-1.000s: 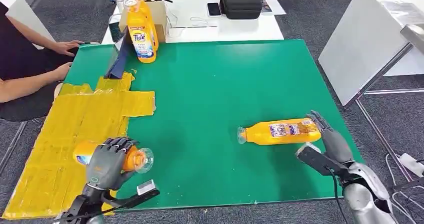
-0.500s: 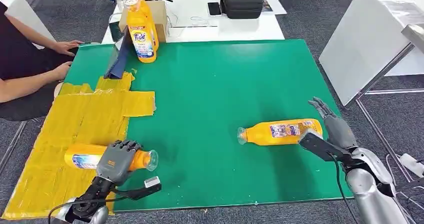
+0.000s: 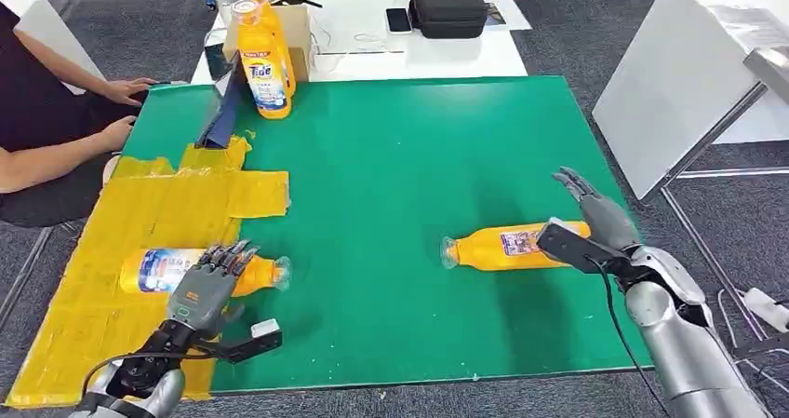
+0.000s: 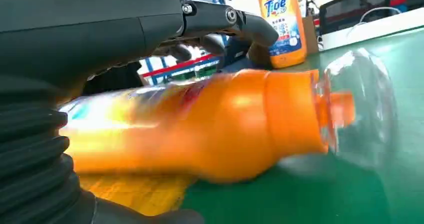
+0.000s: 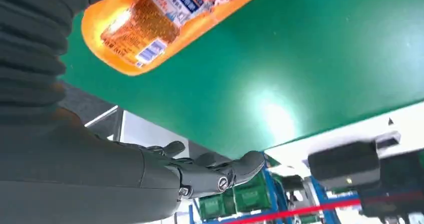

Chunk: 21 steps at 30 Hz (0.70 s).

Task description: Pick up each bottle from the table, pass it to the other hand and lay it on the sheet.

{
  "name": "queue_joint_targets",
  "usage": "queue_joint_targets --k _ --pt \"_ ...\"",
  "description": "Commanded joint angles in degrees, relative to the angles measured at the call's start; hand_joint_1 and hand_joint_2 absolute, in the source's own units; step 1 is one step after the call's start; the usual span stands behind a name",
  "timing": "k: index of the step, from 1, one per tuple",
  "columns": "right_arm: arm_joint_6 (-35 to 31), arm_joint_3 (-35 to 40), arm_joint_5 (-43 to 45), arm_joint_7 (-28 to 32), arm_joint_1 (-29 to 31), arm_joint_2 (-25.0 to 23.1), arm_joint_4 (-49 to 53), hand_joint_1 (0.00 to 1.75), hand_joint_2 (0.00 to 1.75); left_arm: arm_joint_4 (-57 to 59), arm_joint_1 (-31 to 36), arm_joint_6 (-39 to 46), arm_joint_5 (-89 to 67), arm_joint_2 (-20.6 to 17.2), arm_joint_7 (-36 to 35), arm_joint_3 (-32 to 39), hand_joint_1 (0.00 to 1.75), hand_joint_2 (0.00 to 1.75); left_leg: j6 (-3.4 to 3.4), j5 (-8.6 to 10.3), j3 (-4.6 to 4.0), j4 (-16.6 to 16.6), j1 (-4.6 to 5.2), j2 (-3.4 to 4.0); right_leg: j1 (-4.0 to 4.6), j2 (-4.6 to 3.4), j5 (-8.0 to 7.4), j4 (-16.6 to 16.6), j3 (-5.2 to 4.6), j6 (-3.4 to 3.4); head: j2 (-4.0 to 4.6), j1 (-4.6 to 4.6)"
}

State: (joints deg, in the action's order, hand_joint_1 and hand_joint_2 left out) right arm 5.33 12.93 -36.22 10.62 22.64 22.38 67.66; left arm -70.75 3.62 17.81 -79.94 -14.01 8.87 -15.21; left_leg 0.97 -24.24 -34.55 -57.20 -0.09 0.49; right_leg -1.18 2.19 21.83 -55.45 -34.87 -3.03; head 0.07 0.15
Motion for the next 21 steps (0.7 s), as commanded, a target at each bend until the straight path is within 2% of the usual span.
queue_joint_targets --k 1,3,5,10,12,15,18,21 --pt "0.01 8.47 -0.49 -0.11 6.72 -1.98 -12.95 0.0 1.75 -2.35 -3.79 1.2 9.0 -0.48 7.1 2.71 0.0 1.75 -0.04 -0.07 0.18 0.04 -0.04 0.27 0.04 -0.4 -0.02 0.06 0.1 0.11 0.0 -0.02" --pt "0.01 9.2 -0.82 -0.21 6.38 -1.59 -13.94 0.0 1.75 -4.85 -4.3 0.95 15.03 1.01 10.98 4.31 0.0 1.75 -0.04 -0.1 0.19 0.01 -0.07 0.27 0.05 -0.43 0.01 0.06 0.12 0.13 0.0 0.0" --pt "-0.02 9.25 -0.86 -0.23 6.24 -1.51 -14.12 0.0 1.75 -5.24 -4.25 0.65 15.07 1.15 10.99 4.24 0.0 1.75 -0.01 -0.04 0.09 0.01 -0.04 0.09 0.03 -0.18 0.01 0.05 0.08 0.07 0.0 0.0" --pt "-0.02 9.23 -0.86 -0.24 6.35 -1.5 -14.07 0.0 1.75 -5.21 -4.3 0.67 15.07 1.11 10.99 4.28 0.0 1.75 0.0 -0.02 -0.05 -0.01 -0.02 0.05 0.02 -0.16 0.01 0.03 -0.04 0.07 0.0 0.0" --pt "0.72 9.71 -0.84 -0.49 5.81 -0.78 -13.71 0.0 1.75 -6.13 -4.47 0.02 22.61 2.92 15.59 6.2 0.0 1.75 0.0 -0.05 -0.03 -0.01 -0.02 0.06 0.01 -0.19 0.02 0.02 -0.03 0.09 0.0 0.0" --pt "1.86 11.65 -1.33 -0.3 5.59 0.94 -15.17 0.0 1.75 -11.16 -5.03 -5.58 36.34 5.85 22.4 9.8 0.0 1.75 0.01 -0.02 -0.11 -0.03 -0.03 -0.03 0.03 -0.07 0.02 0.03 -0.08 0.06 0.0 0.0" --pt "3.98 13.9 -0.78 1.01 6.23 3.0 -16.74 0.0 1.75 -14.88 -5.19 -11.27 45.91 7.6 25.81 12.88 0.0 1.75 0.01 -0.03 -0.14 -0.06 -0.03 -0.1 0.03 -0.03 0.04 0.02 -0.1 0.07 0.0 0.0" --pt "7.88 16.8 0.53 1.14 7.3 6.5 -17.05 0.0 1.75 -15.58 -4.54 -12.59 48.02 8.75 26.99 14.92 0.0 1.75 0.02 -0.04 -0.17 -0.08 -0.02 -0.08 0.02 -0.05 0.03 0.0 -0.13 0.05 0.0 0.0"
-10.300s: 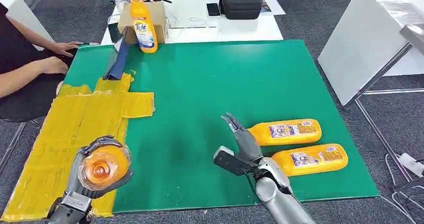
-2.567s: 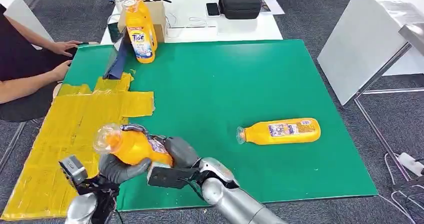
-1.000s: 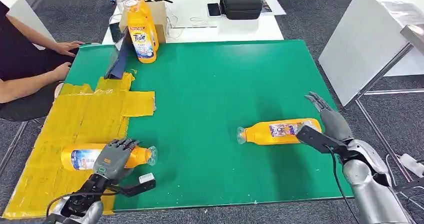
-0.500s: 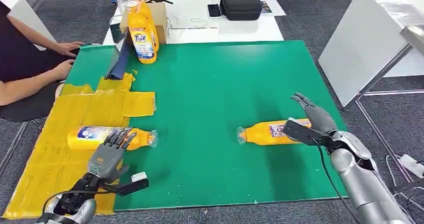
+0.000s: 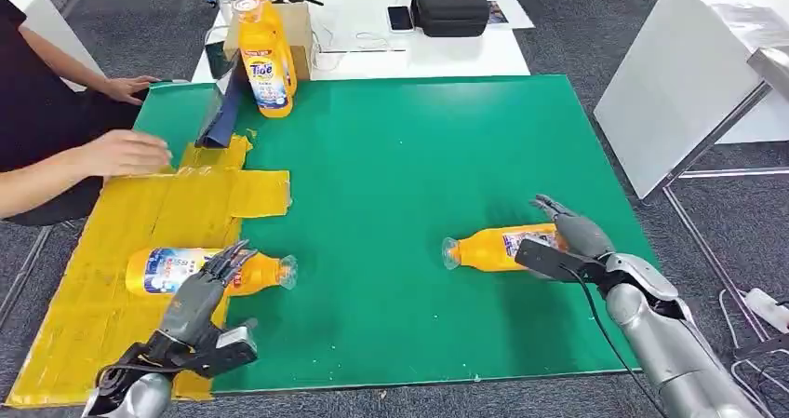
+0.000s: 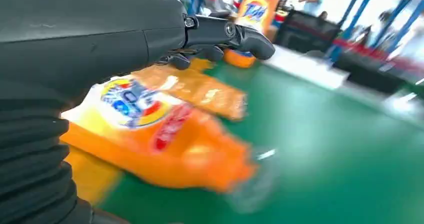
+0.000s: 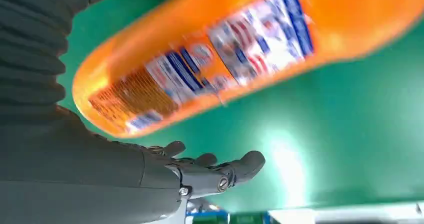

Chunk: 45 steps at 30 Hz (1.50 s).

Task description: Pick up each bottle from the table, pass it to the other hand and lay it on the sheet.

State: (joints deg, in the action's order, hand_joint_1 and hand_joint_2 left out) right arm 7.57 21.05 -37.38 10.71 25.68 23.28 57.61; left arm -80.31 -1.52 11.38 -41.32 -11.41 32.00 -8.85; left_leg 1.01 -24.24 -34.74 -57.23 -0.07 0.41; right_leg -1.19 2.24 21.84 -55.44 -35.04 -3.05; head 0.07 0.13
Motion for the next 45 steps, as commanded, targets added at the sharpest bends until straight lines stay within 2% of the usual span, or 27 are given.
queue_joint_targets --k 1,2,3,5,7,9,11,12,16,21,22,24,25,26,27,29,32,34,35,36,38,40,42,44,45 --pt "7.52 10.22 2.07 0.42 4.99 7.28 -7.02 0.0 1.75 -5.64 0.98 -6.08 9.37 6.27 4.03 8.74 0.0 1.75 -0.03 -0.08 0.07 -0.07 -0.03 0.01 0.02 -0.16 0.05 -0.04 0.08 0.1 0.0 0.0" --pt "11.53 12.84 3.57 -0.23 6.39 10.2 -6.76 0.0 1.75 -4.62 1.84 -6.51 9.72 6.02 4.46 8.36 0.0 1.75 -0.02 -0.04 0.03 -0.04 0.0 -0.02 0.0 -0.09 0.03 -0.03 0.04 0.07 0.0 0.02" --pt "15.45 15.34 4.12 -0.93 8.1 12.93 -6.52 1.75 1.75 -3.46 2.66 -6.77 9.99 5.93 4.75 8.12 0.0 1.75 -0.04 -0.09 0.08 -0.09 -0.02 -0.02 0.01 -0.15 0.08 -0.07 0.1 0.11 0.0 0.02" --pt "22.84 20.64 7.97 -2.57 11.02 19.57 -4.0 1.75 1.75 -0.48 4.94 -6.71 10.45 5.79 5.53 7.0 0.0 1.75 -0.02 -0.04 0.01 -0.12 0.04 -0.13 -0.05 -0.04 0.08 -0.13 0.02 0.1 0.0 0.02" --pt "27.06 25.06 11.43 -3.95 11.5 24.8 -0.96 1.75 1.75 2.13 7.23 -6.4 11.09 6.01 6.29 5.62 0.0 1.75 0.0 0.0 -0.09 -0.16 0.12 -0.26 -0.11 0.1 0.09 -0.19 -0.06 0.07 0.0 0.04" --pt "27.83 28.21 13.48 -5.08 9.99 28.65 1.91 1.75 1.75 4.04 9.27 -6.32 11.72 6.1 6.42 4.21 0.0 1.75 0.03 0.05 -0.01 -0.1 0.14 -0.48 -0.12 0.31 0.09 -0.07 0.06 0.06 0.0 0.04" --pt "25.96 30.51 16.99 -6.88 8.69 31.05 4.49 1.75 1.75 4.86 10.34 -5.82 12.39 5.87 6.37 3.0 0.0 1.75 0.1 0.11 -0.03 -0.02 0.15 -0.71 -0.13 0.62 0.06 0.02 0.13 0.02 0.0 0.0" --pt "25.14 31.13 17.5 -7.64 8.6 31.26 4.8 1.75 1.75 4.84 10.45 -5.67 12.61 5.8 6.31 2.85 0.0 1.75 0.08 0.06 0.03 -0.06 0.13 -0.82 -0.11 0.65 0.12 0.0 0.23 0.06 0.0 0.0" --pt "22.67 35.06 17.06 -8.12 9.37 29.22 1.91 1.75 1.75 4.02 10.11 -5.69 13.62 5.93 6.16 2.56 0.0 1.75 0.07 0.01 0.04 -0.01 0.13 -0.52 -0.11 0.35 0.0 0.08 0.21 0.05 0.0 0.02" --pt "21.25 35.79 17.11 -8.46 8.18 28.31 0.8 1.75 1.75 4.29 10.72 -5.81 13.86 6.22 6.17 2.19 0.0 1.75 0.07 0.02 0.16 0.01 0.1 -0.53 -0.08 0.39 0.01 0.11 0.28 0.08 0.0 0.02" --pt "19.35 35.16 17.47 -8.57 7.64 26.65 -1.07 1.75 1.75 4.29 10.78 -5.86 14.23 6.3 6.1 2.22 0.0 1.75 0.08 0.04 0.13 0.02 0.11 -0.46 -0.08 0.37 -0.02 0.13 0.23 0.05 0.0 0.04" --pt "12.94 32.14 15.91 -6.91 7.12 18.9 -9.29 1.75 1.75 2.8 9.59 -5.81 14.55 6.32 5.92 2.59 0.0 1.75 0.06 0.03 0.26 0.05 0.03 -0.38 0.0 0.27 -0.05 0.23 0.36 0.08 0.0 0.04" --pt "5.77 27.08 15.9 -4.04 6.77 11.49 -15.1 1.75 1.75 0.39 7.55 -6.22 15.64 6.72 5.44 3.99 0.0 1.75 0.05 0.03 0.36 0.12 -0.03 -0.21 0.05 0.14 -0.11 0.35 0.46 0.1 0.0 0.0" --pt "3.13 25.56 14.76 -3.62 7.06 7.64 -17.79 1.75 1.75 -1.34 6.2 -6.77 15.97 6.68 5.33 4.63 0.0 1.75 0.07 0.0 0.34 0.1 -0.04 -0.06 0.07 0.06 -0.13 0.32 0.42 0.06 0.0 0.02" --pt "2.53 25.18 13.68 -3.93 7.46 5.94 -19.03 1.75 1.75 -2.3 5.59 -7.17 15.96 6.75 5.26 4.98 0.0 1.75 0.03 -0.01 0.52 0.21 -0.11 0.18 0.13 -0.27 -0.23 0.49 0.56 0.13 0.0 0.02" --pt "2.51 25.02 13.2 -4.03 7.66 5.62 -19.21 1.75 1.75 -2.5 5.42 -7.32 15.92 6.81 5.23 5.15 0.0 1.75 0.04 -0.09 0.36 0.08 -0.14 0.41 0.14 -0.34 -0.18 0.27 0.44 0.09 0.0 -0.02" --pt "3.45 23.83 12.75 -3.73 7.06 6.88 -17.74 1.75 1.75 -1.96 5.86 -7.49 15.81 7.07 5.21 5.32 0.0 1.75 -0.05 -0.17 0.55 0.13 -0.1 1.03 0.1 -1.0 -0.37 0.3 0.37 0.27 0.0 0.04" --pt "1.96 21.32 13.54 -2.15 6.2 6.45 -16.86 1.75 1.75 -2.07 5.73 -7.51 15.85 7.2 5.22 5.51 0.0 1.75 -0.05 -0.15 0.68 0.12 -0.12 0.94 0.13 -0.93 -0.34 0.34 0.4 0.24 0.0 0.0" --pt "-0.39 17.6 14.59 -0.69 5.37 3.96 -16.58 1.75 1.75 -3.41 4.65 -7.7 16.15 7.31 5.28 6.12 0.0 1.75 -0.04 -0.07 0.71 0.15 -0.16 0.69 0.17 -0.8 -0.32 0.37 0.46 0.3 0.0 0.0" --pt "-1.03 16.19 13.41 -1.38 5.44 2.0 -15.88 1.75 1.75 -4.96 3.58 -8.18 16.29 7.4 5.26 6.68 0.0 1.75 0.03 -0.11 0.79 0.08 -0.11 0.94 0.13 -0.93 -0.3 0.31 0.49 0.17 0.0 0.0" --pt "2.06 17.29 11.45 -3.42 8.26 0.71 -16.27 1.75 1.75 -5.48 4.07 -9.07 16.25 7.81 5.25 6.47 0.0 1.75 -0.04 -0.15 0.88 0.15 -0.2 1.16 0.22 -1.31 -0.38 0.4 0.56 0.28 0.0 0.0" --pt "1.66 16.91 11.06 -3.48 8.38 -1.07 -16.85 1.75 1.75 -5.99 4.09 -9.39 16.47 8.37 5.11 6.21 0.0 1.75 -0.02 -0.18 0.7 0.06 -0.14 1.2 0.14 -1.19 -0.35 0.22 0.48 0.17 0.0 0.0" --pt "-2.36 11.02 12.78 1.41 5.0 -4.41 -14.28 1.75 1.75 -7.24 3.07 -10.6 17.88 9.13 4.8 6.92 0.0 1.75 -0.07 -0.21 0.77 0.07 -0.18 1.36 0.18 -1.29 -0.45 0.27 0.46 0.31 0.0 0.0" --pt "-5.43 5.37 14.0 4.51 0.29 -7.49 -6.93 1.75 1.75 -8.86 1.57 -10.68 17.91 9.62 4.79 7.55 0.0 1.75 -0.09 -0.2 0.89 0.11 -0.21 1.29 0.23 -1.21 -0.42 0.31 0.5 0.32 0.0 0.04" --pt "-4.98 5.22 12.87 2.61 -0.68 -7.91 -4.18 1.75 1.75 -9.53 1.1 -10.82 17.71 9.71 4.8 7.65 0.0 1.75 -0.11 -0.17 0.92 0.15 -0.22 1.25 0.26 -1.22 -0.42 0.35 0.53 0.37 0.0 -0.02"
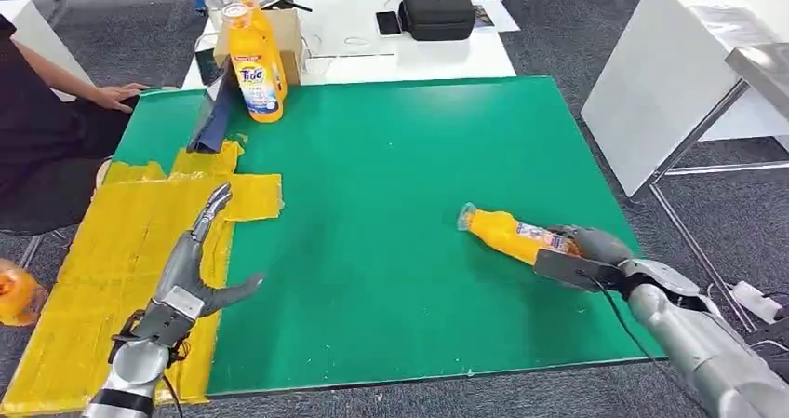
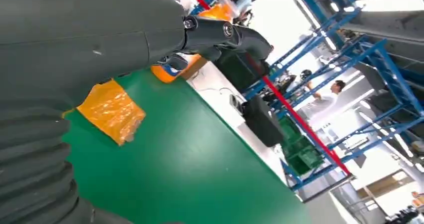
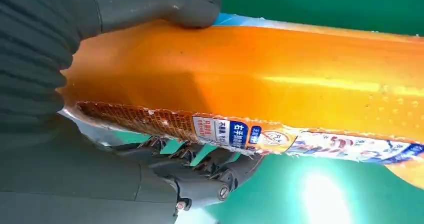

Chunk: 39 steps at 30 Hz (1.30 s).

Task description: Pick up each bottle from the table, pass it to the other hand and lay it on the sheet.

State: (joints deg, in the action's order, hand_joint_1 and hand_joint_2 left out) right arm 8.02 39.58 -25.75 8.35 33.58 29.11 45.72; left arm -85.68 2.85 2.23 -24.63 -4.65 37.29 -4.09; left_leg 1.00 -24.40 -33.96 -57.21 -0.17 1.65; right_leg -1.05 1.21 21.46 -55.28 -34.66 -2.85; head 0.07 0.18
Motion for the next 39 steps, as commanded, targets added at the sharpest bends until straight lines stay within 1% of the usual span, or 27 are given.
queue_joint_targets --k 1,3,5,6,7,8,9,10,13,16,17,18,19,20,21,22,23,26,29,31,35,39 --pt "-5.23 -13.37 1.06 4.21 -8.9 -13.84 8.73 1.75 1.75 -4.34 -3.41 -1.71 0.99 2.98 -0.48 2.91 0.0 1.75 -0.1 0.02 0.1 0.1 -0.14 0.0 0.14 -0.19 -0.01 0.14 0.1 0.14 0.0 -0.04" --pt "-4.9 -13.49 1.12 3.89 -8.9 -13.67 9.25 1.75 1.75 -4.31 -3.35 -1.74 0.96 3.0 -0.5 2.95 0.0 1.75 -0.11 -0.02 0.0 0.05 -0.15 -0.13 0.13 -0.19 0.05 0.04 0.05 0.17 0.0 -0.02" --pt "-0.83 -13.29 1.77 2.92 -7.65 -13.19 8.05 1.75 1.75 -3.59 -2.5 -2.09 0.72 3.08 -0.45 2.74 0.0 1.75 -0.07 0.01 -0.17 0.01 -0.12 -0.24 0.1 -0.06 0.05 -0.01 -0.1 0.11 0.0 0.0" --pt "0.98 -11.34 0.19 1.56 -5.78 -12.55 5.58 1.75 1.75 -3.04 -1.85 -2.15 0.68 3.13 -0.45 2.43 0.0 1.75 -0.08 0.0 -0.2 0.01 -0.1 -0.34 0.08 -0.03 0.1 -0.04 -0.12 0.15 0.0 0.0" --pt "5.91 -7.45 -1.03 -0.33 -1.69 -11.14 0.83 1.75 1.75 -2.14 -0.71 -2.28 0.48 3.06 -0.45 1.66 0.0 1.75 -0.06 0.05 -0.37 -0.02 -0.09 -0.35 0.07 0.05 0.06 -0.04 -0.25 0.11 0.0 -0.04" --pt "9.42 -4.69 -1.32 -0.93 1.1 -10.0 -2.68 1.75 1.75 -1.2 0.32 -2.28 0.56 2.97 -0.4 1.02 0.0 1.75 -0.05 0.07 -0.41 -0.02 -0.06 -0.38 0.04 0.12 0.05 -0.06 -0.27 0.07 0.0 -0.02" --pt "12.62 0.23 -3.95 -2.99 4.49 -8.5 -6.46 0.65 1.75 -0.06 1.49 -2.23 0.6 2.97 -0.52 0.17 0.0 1.75 -0.05 0.05 -0.41 -0.07 -0.04 -0.41 0.01 0.07 0.07 -0.1 -0.28 0.1 0.0 -0.04" --pt "13.71 3.97 -5.5 -2.55 6.75 -7.8 -9.46 0.0 1.75 1.11 2.74 -1.67 0.66 3.27 -0.82 -0.59 0.0 1.75 -0.04 0.07 -0.48 -0.09 -0.04 -0.49 0.01 0.07 0.03 -0.11 -0.31 0.09 0.0 -0.04" --pt "13.16 4.61 -5.39 -2.17 6.6 -8.05 -10.37 0.0 1.75 1.34 3.06 -1.31 0.61 3.36 -1.02 -1.02 0.0 1.75 -0.04 0.12 -0.39 -0.01 -0.01 -0.59 -0.02 0.21 0.0 0.03 -0.23 0.07 0.0 -0.02" --pt "12.87 5.28 -5.12 -2.49 6.36 -8.26 -10.26 0.0 1.75 0.9 2.61 -1.17 0.66 3.06 -1.03 -1.06 0.0 1.75 0.11 0.28 -0.4 0.02 0.04 -0.86 -0.08 0.56 0.04 0.08 -0.14 0.09 0.0 -0.07" --pt "15.34 8.57 -6.38 -4.61 6.55 -7.3 -10.39 0.0 1.75 1.29 3.08 -1.13 0.7 3.02 -1.04 -1.51 0.0 1.75 0.12 0.27 -0.39 -0.01 0.02 -0.87 -0.06 0.53 0.05 0.07 -0.1 0.13 0.0 -0.02" --pt "17.08 12.29 -8.28 -4.78 6.84 -6.01 -10.28 0.0 1.75 2.14 4.0 -1.12 0.78 3.25 -1.06 -2.01 0.0 1.75 0.14 0.26 -0.39 0.01 0.04 -0.88 -0.07 0.57 0.04 0.09 -0.09 0.08 0.0 -0.04" --pt "19.53 14.38 -7.15 -3.43 6.76 -4.37 -10.08 0.0 1.75 3.71 5.59 -0.9 1.07 3.28 -1.14 -2.93 0.0 1.75 0.15 0.27 -0.44 -0.02 0.04 -0.91 -0.07 0.64 0.03 0.07 -0.11 0.04 0.0 -0.04" --pt "20.29 15.87 -6.92 -3.14 6.83 -2.91 -9.47 0.0 1.75 4.88 6.65 -0.71 1.39 3.29 -1.16 -3.59 0.0 1.75 0.16 0.28 -0.43 -0.02 0.05 -0.98 -0.09 0.71 0.05 0.06 -0.11 0.03 0.0 -0.04" --pt "20.35 16.83 -6.37 -2.95 6.83 -1.65 -8.74 0.12 1.75 5.83 7.64 -0.46 1.69 3.33 -1.16 -4.11 0.0 1.75 0.15 0.29 -0.42 -0.01 0.04 -1.09 -0.07 0.78 0.07 0.07 -0.05 0.06 0.0 -0.02" --pt "20.08 17.5 -5.34 -3.16 7.02 -1.09 -8.4 1.75 1.75 6.06 7.89 -0.01 1.86 3.18 -1.13 -4.42 0.0 1.75 0.16 0.3 -0.41 0.0 0.04 -1.09 -0.07 0.82 0.06 0.1 -0.06 0.03 0.0 0.0" --pt "20.02 17.92 -4.81 -3.35 7.29 -0.81 -8.22 1.75 1.75 5.98 7.95 0.21 1.97 3.06 -1.09 -4.55 0.0 1.75 0.14 0.31 -0.37 -0.01 0.01 -1.26 -0.05 0.92 0.09 0.12 0.02 0.08 0.0 -0.02" --pt "21.18 19.77 -2.36 -4.13 8.52 0.2 -7.27 1.75 1.75 5.48 7.94 0.55 2.28 2.66 -1.06 -4.89 0.0 1.75 0.18 0.28 -0.39 -0.02 0.05 -1.1 -0.08 0.86 0.04 0.11 -0.03 0.01 0.0 -0.04" --pt "22.08 21.21 -1.0 -4.64 9.17 1.12 -5.97 1.75 1.75 5.7 8.23 0.64 2.56 2.56 -1.04 -5.11 0.0 1.75 0.15 0.28 -0.38 -0.04 0.03 -1.17 -0.07 0.86 0.04 0.12 0.04 0.06 0.0 -0.02" --pt "19.73 20.51 1.15 -5.0 8.92 -0.41 -6.72 1.75 1.75 5.36 7.8 0.81 2.73 2.32 -1.03 -5.1 0.0 1.75 0.16 0.28 -0.34 -0.02 0.03 -1.08 -0.07 0.83 0.02 0.16 0.06 0.03 0.0 -0.04" --pt "19.4 20.75 1.35 -5.31 8.95 -1.05 -7.15 1.75 1.75 5.19 7.56 0.84 2.75 2.25 -1.03 -5.04 0.0 1.75 0.18 0.27 -0.26 0.0 0.05 -0.97 -0.09 0.75 0.01 0.17 0.13 0.01 0.0 -0.04" --pt "19.33 20.77 1.32 -5.29 8.94 -0.92 -7.21 1.75 1.75 5.17 7.58 0.84 2.75 2.28 -1.03 -5.06 0.0 1.75 0.15 0.26 -0.2 0.02 0.01 -1.06 -0.05 0.79 0.02 0.2 0.2 0.04 0.0 -0.02"
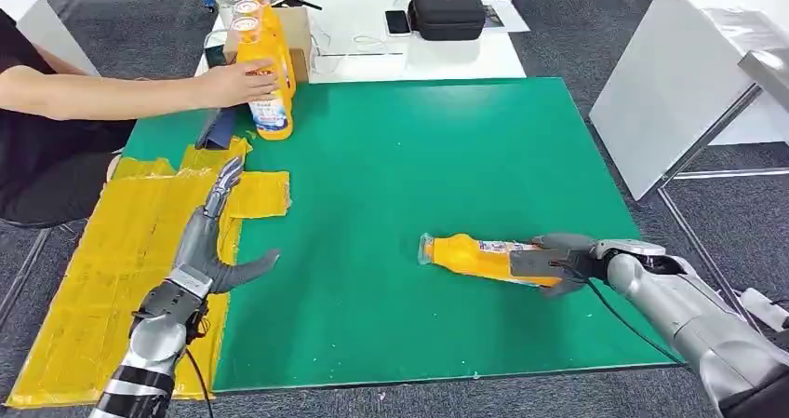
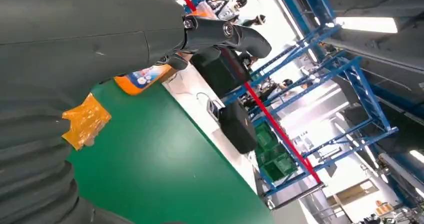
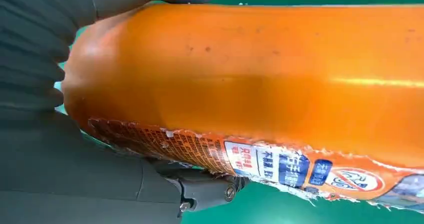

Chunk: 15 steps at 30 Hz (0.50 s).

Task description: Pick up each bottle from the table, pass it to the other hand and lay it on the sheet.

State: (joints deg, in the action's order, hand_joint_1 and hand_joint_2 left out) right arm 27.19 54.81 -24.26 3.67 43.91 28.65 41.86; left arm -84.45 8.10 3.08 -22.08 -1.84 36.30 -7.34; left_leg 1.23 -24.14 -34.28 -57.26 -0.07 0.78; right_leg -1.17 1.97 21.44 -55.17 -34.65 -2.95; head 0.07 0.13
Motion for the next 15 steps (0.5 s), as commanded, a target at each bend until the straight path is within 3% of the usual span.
queue_joint_targets --k 1,5,7,9,10,12,15 --pt "0.16 5.54 -0.16 -0.61 -1.38 -0.47 -3.34 1.75 1.75 3.94 2.34 -0.01 0.19 -0.54 -0.05 -1.8 0.0 1.75 -0.07 0.01 0.1 0.07 -0.09 -0.16 0.08 0.03 0.03 0.09 0.15 0.12 0.0 0.0" --pt "-0.96 4.7 0.78 -0.3 -1.62 -0.94 -3.7 1.75 1.75 3.76 2.18 0.04 0.22 -0.53 -0.05 -1.74 0.0 1.75 -0.04 0.0 0.09 0.05 -0.07 -0.1 0.07 0.02 0.02 0.06 0.11 0.08 0.0 0.02" --pt "-7.63 0.44 4.06 0.84 -2.55 -5.64 -6.74 1.75 1.75 1.75 0.18 0.38 0.29 -0.8 -0.15 -0.82 0.0 1.75 -0.06 0.0 0.12 0.08 -0.1 -0.09 0.09 -0.03 0.01 0.11 0.16 0.12 0.0 0.02" --pt "-17.52 -7.14 7.48 5.67 -5.22 -12.32 -7.42 1.75 1.75 -2.17 -3.54 0.43 0.08 -0.87 -0.31 1.08 0.0 1.75 -0.09 -0.04 0.2 0.13 -0.15 0.15 0.13 -0.3 -0.04 0.19 0.21 0.16 0.0 0.0" --pt "-24.34 -14.0 9.65 10.71 -9.22 -15.65 -2.75 1.75 1.75 -4.71 -5.85 -1.21 0.9 -0.43 -0.17 2.29 0.0 1.75 -0.09 -0.06 0.17 0.15 -0.14 0.3 0.13 -0.43 -0.06 0.18 0.18 0.15 0.0 0.0" --pt "-30.54 -22.87 8.96 13.11 -16.92 -19.77 9.87 1.75 1.75 -7.84 -8.37 -6.23 4.29 1.15 -0.89 4.29 0.0 1.75 -0.13 -0.11 0.16 0.18 -0.17 0.46 0.16 -0.63 -0.07 0.18 0.15 0.2 0.0 0.02" --pt "-30.73 -32.44 10.16 13.98 -26.71 -26.81 29.82 1.75 1.75 -8.61 -8.75 -16.2 15.47 4.17 -4.78 6.18 0.0 1.75 -0.18 -0.2 0.11 0.15 -0.22 0.68 0.22 -0.75 -0.01 0.08 -0.02 0.23 0.0 0.04"
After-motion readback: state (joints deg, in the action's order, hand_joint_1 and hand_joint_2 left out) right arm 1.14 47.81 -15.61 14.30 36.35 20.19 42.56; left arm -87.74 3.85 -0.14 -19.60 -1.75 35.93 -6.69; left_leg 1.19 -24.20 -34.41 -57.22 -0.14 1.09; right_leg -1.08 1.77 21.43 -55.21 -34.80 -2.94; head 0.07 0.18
